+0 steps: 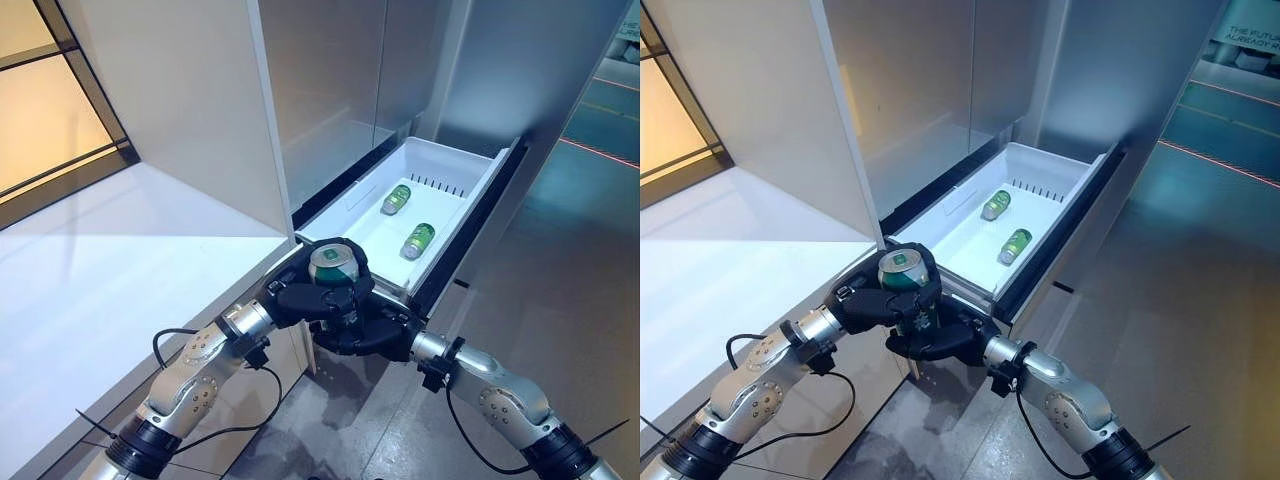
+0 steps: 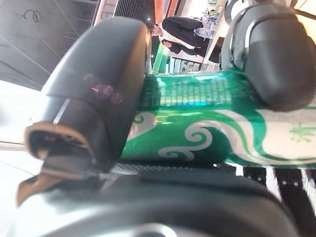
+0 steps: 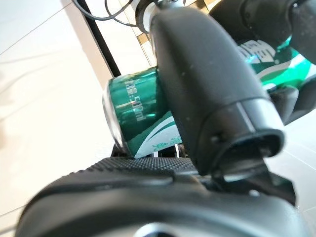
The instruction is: Put drinks into fridge and close the fridge
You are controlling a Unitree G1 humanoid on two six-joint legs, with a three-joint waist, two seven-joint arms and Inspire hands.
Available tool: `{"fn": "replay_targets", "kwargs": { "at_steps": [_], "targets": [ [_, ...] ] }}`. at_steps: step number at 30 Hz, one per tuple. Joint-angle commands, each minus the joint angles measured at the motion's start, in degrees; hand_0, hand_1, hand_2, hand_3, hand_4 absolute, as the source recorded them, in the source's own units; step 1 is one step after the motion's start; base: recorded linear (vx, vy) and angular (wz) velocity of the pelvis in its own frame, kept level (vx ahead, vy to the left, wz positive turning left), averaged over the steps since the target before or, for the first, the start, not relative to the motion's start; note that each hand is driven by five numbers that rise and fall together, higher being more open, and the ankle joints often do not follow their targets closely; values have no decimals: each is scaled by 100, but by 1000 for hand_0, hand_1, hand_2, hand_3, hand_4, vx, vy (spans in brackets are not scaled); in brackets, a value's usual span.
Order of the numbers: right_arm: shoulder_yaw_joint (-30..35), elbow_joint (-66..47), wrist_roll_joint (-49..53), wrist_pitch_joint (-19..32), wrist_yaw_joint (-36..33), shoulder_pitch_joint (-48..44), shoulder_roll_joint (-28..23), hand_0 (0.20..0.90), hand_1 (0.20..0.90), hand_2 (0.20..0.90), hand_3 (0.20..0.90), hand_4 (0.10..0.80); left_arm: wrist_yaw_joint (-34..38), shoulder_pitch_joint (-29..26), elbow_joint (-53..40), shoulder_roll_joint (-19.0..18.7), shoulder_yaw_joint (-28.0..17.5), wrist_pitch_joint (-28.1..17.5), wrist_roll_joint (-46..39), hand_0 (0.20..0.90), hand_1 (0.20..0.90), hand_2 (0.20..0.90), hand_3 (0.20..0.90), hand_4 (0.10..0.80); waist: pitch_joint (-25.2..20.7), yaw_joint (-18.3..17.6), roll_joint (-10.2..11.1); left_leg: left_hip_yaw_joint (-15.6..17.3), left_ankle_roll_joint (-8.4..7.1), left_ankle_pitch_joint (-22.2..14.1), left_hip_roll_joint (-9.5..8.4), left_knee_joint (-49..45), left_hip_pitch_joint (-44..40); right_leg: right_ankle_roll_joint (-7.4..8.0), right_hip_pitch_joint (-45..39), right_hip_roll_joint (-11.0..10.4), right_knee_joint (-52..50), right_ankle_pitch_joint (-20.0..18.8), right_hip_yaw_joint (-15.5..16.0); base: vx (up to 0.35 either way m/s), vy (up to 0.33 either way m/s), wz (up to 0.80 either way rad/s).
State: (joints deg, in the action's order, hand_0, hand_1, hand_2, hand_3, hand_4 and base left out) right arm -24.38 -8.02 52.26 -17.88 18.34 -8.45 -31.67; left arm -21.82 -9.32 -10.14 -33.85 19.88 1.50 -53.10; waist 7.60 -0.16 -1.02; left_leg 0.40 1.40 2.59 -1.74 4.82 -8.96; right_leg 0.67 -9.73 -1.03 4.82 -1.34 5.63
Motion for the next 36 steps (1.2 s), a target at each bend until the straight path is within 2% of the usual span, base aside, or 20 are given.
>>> {"fn": "replay_targets", "kwargs": {
  "at_steps": [1, 4, 11, 20, 21, 22, 23, 36],
  "targets": [
    [-511, -1187, 1140, -47, 399, -927, 941, 900, 900, 900, 900, 800, -280, -951, -725, 957, 391, -679, -637, 300, 300, 300, 200, 100, -292, -55, 173, 18, 139, -451, -236, -91, -178, 216, 130, 131, -304, 174, -300, 0, 0, 0],
    [-524, -1258, 1147, -235, 367, -964, 808, 900, 900, 900, 900, 800, -247, -971, -738, 887, 417, -698, -670, 300, 300, 300, 200, 100, -293, -59, 184, 0, 137, -452, -242, -94, -183, 219, 127, 134, -311, 175, -311, 0, 0, 0],
    [-543, -1251, 1151, -331, 190, -1086, 594, 900, 900, 900, 900, 800, -131, -996, -763, 769, 438, -794, -826, 300, 300, 300, 200, 100, -296, -63, 201, 15, 129, -458, -229, -90, -201, 220, 122, 134, -321, 180, -289, 0, 0, 0],
    [-562, -1284, 1295, -422, 30, -1084, 599, 900, 900, 900, 900, 800, -43, -955, -790, 748, 437, -820, -767, 300, 300, 300, 200, 100, -289, -55, 203, 27, 132, -461, -229, -107, -213, 218, 106, 129, -330, 185, -271, 0, 0, 0],
    [-588, -1295, 1306, -383, 9, -1076, 608, 775, 775, 775, 755, 655, -25, -953, -795, 741, 446, -820, -782, 300, 300, 300, 200, 100, -288, -54, 200, 30, 128, -463, -227, -109, -215, 217, 105, 129, -332, 187, -268, 0, 0, 0],
    [-594, -1292, 1321, -376, 7, -1075, 615, 401, 401, 401, 318, 218, -17, -946, -790, 755, 453, -822, -773, 300, 300, 300, 200, 100, -286, -55, 196, 33, 127, -462, -224, -108, -220, 220, 104, 128, -335, 188, -266, 0, 0, 0],
    [-605, -1292, 1327, -362, 3, -1065, 648, 300, 300, 300, 200, 100, -3, -936, -793, 766, 463, -822, -758, 300, 300, 300, 200, 100, -286, -53, 194, 33, 130, -464, -225, -110, -223, 219, 100, 128, -333, 189, -266, 0, 0, 0],
    [-673, -1274, 1155, -288, -3, -1091, 668, 300, 300, 300, 200, 100, 123, -821, -730, 809, 477, -850, -616, 300, 300, 300, 200, 100, -270, -13, 196, 56, 121, -475, -219, -146, -213, 218, 91, 124, -319, 188, -213, 0, 0, 0]
  ]
}}
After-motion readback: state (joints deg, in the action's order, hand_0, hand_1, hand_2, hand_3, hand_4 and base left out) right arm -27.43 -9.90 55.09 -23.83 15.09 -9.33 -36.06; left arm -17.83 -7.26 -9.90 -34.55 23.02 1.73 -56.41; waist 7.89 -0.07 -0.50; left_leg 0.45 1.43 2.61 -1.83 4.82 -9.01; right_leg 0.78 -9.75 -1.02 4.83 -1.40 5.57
